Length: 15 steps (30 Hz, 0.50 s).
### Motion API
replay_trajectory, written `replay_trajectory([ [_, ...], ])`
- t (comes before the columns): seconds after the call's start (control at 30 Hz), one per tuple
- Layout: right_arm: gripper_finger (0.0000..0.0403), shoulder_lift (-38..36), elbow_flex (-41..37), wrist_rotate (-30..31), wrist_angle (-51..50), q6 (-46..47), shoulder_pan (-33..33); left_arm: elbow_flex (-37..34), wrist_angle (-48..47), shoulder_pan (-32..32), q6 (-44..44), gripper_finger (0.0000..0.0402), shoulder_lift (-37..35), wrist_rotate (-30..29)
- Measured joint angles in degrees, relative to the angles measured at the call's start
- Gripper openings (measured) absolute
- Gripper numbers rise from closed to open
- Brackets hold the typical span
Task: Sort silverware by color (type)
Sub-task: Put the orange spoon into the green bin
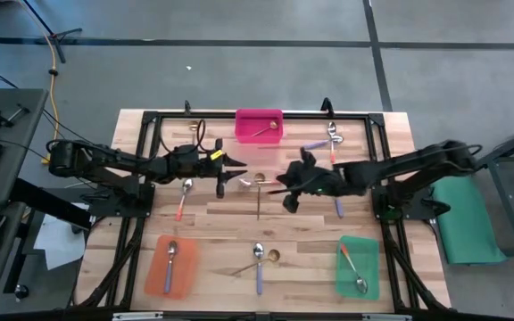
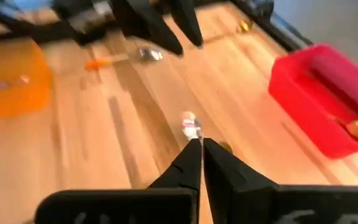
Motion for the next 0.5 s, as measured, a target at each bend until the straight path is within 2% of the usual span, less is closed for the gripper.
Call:
replay_trajectory([
  [0.1,0.0034,3.77,0.02,-3.24,0.89,-1.13,-2.74,-2.92,3.03,0.00,-1.15,0.0060,0.00,0.16],
  [0.33,0.0131,12.70,0.02,-12.69,2.20,-5.83,-10.95,-12.14,14.90,0.04,-5.62,0.0028,-0.05,-0.10],
  [0.5,0.0152,19.08,0.02,-21.07,6.33,-7.21,-15.26,-15.83,17.45,0.04,-6.04,0.0019,-0.07,-0.18],
])
